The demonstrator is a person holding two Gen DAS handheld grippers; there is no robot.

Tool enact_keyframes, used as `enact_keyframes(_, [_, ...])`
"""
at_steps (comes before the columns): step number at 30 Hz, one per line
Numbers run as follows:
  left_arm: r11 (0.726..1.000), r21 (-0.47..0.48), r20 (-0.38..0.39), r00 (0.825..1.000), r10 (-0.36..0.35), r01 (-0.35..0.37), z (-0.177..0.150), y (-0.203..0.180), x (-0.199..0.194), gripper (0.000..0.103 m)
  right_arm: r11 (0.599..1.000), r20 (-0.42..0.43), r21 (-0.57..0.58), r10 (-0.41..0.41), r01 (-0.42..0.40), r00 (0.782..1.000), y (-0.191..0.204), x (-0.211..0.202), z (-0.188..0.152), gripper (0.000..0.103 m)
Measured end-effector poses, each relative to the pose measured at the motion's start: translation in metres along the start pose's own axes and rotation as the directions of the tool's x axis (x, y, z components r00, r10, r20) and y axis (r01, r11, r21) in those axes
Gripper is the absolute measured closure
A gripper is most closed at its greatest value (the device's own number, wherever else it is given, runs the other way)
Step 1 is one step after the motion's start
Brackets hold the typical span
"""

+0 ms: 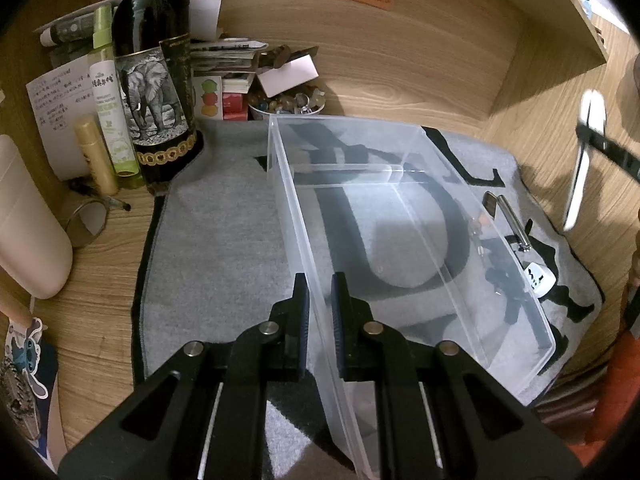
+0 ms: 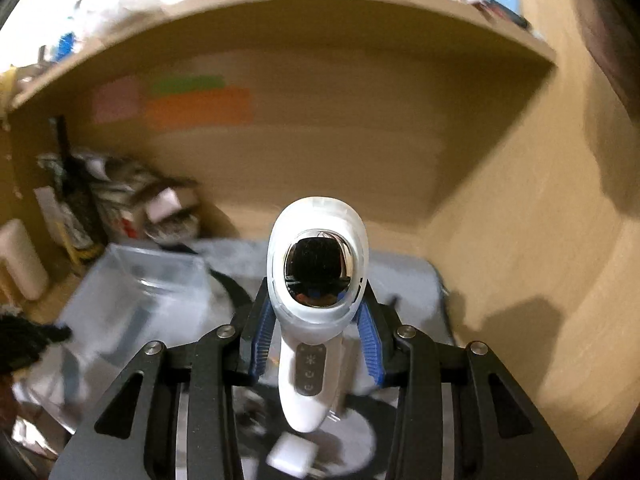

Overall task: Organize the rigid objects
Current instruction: 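Carry the white device into the clear box and open the right tool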

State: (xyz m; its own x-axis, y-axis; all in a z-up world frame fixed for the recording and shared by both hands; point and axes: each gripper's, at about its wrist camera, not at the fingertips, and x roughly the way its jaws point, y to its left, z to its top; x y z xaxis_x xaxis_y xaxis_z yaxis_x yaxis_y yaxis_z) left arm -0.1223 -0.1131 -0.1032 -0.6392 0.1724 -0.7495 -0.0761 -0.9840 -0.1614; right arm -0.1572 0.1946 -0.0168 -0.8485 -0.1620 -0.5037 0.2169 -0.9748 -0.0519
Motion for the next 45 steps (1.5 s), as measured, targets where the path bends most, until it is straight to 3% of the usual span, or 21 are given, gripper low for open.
enact_keyframes(5, [1.000,-0.004,0.000,1.000,-0.007,0.007,-0.001,-0.001,0.000,0.092,0.993,0.050,-0.060,0.101,-0.098,0.994,0.040,-0.001,0.015,0.068])
enact_keyframes(10, [1.000,-0.001,0.007,1.000,-0.011,0.011,-0.001,0.001,0.000,0.092,0.973,0.038,-0.097,0.212,-0.207,0.977,0.075,0.007,0.019,0.068])
enact_keyframes(14, [1.000,-0.001,0.008,1.000,-0.015,0.015,-0.001,0.003,0.000,0.092,0.952,0.000,-0.134,0.277,-0.275,0.961,0.102,0.018,0.016,0.068])
enact_keyframes(19, [1.000,-0.007,0.014,1.000,-0.028,0.028,-0.001,0.005,0.000,0.092,0.930,-0.109,-0.170,0.312,-0.327,0.944,0.130,0.043,0.007,0.068])
enact_keyframes(28, [0.999,-0.001,0.024,0.999,-0.038,0.039,-0.003,0.006,-0.001,0.091,0.894,-0.324,-0.244,0.289,-0.375,0.901,0.171,0.091,-0.014,0.068])
enact_keyframes(39, [0.999,0.003,0.029,0.999,-0.041,0.041,-0.004,0.006,-0.001,0.091,0.863,-0.440,-0.322,0.227,-0.389,0.869,0.181,0.106,-0.031,0.067])
enact_keyframes(45, [0.999,0.005,0.029,0.999,-0.040,0.040,-0.004,0.007,-0.001,0.091,0.861,-0.401,-0.341,0.229,-0.377,0.887,0.179,0.096,-0.027,0.045])
